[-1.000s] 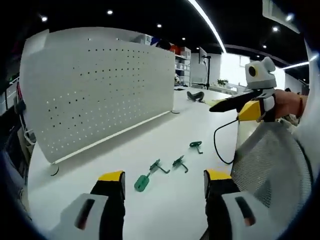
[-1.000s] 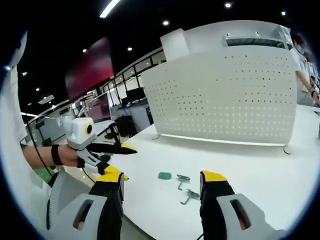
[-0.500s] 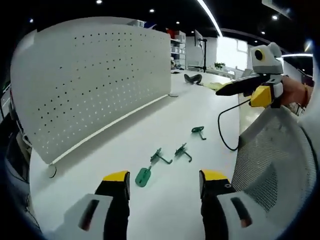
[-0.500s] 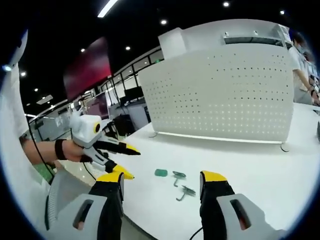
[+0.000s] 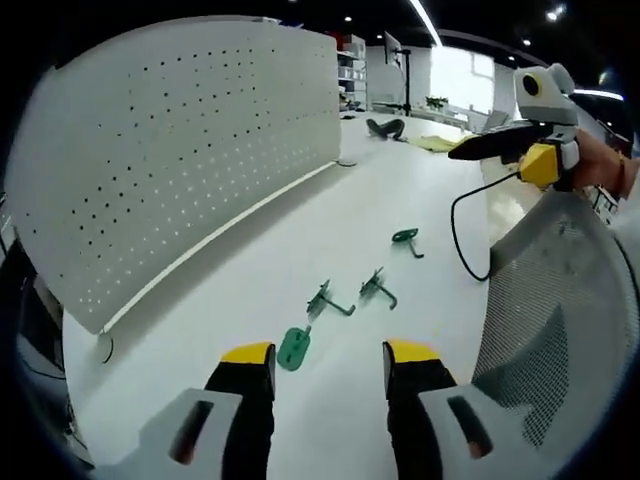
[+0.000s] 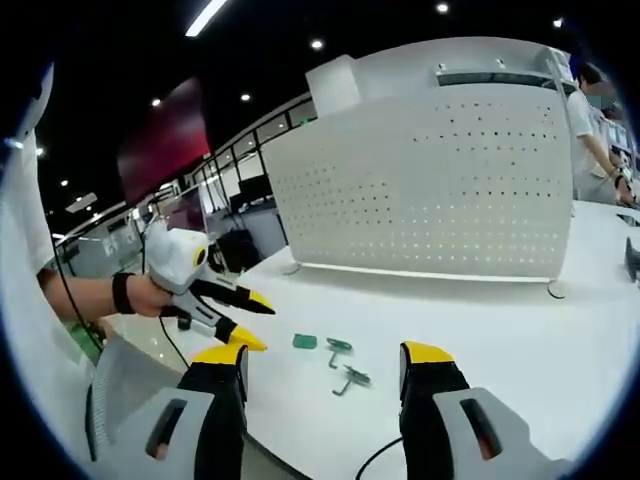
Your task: Insert the hook assembly into the mounting plate slot until the hook locks in place.
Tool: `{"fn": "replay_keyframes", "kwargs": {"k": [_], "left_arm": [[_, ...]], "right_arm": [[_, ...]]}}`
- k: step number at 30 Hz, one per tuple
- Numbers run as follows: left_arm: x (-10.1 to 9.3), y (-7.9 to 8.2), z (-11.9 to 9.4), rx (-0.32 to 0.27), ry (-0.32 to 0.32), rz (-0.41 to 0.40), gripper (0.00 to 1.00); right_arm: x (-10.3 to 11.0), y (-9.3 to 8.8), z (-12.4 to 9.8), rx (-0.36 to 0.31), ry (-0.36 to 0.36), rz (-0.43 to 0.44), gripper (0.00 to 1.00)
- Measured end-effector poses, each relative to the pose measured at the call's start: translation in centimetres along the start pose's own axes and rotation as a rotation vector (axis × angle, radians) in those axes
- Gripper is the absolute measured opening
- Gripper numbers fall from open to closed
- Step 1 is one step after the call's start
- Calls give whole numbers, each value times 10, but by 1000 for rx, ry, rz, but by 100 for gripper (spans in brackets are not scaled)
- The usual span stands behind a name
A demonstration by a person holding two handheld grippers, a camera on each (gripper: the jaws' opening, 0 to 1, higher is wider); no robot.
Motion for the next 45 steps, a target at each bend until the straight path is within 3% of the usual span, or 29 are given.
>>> {"fn": "replay_keyframes", "kwargs": {"k": [8,15,30,45], "left_arm": [[-4,-9,13,83,-31,77,42],[-5,-8,22,112,-39,120,37],[4,-13,40,189,-65,167,31],[14,-25,52,265,-62,207,18]], "right_arm": [[-10,-4,-7,-14,-20,30,62],[-13,-6,-13,-27,-32,46,62],[-17,-3,-17,-56,-44,65,62],[-20,1,-20,-79,-60,80,62]]}}
Point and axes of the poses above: the point that each gripper's makers call its tool centre point, and the gripper's own axes: z roughly forward along the fingers, x roughly to its left, y roughly out of its top, the point moved 1 cm from there along -z, roughly backward along the fingers, and after that the axes turned 11 degrees about z, right-handed, at the moved point
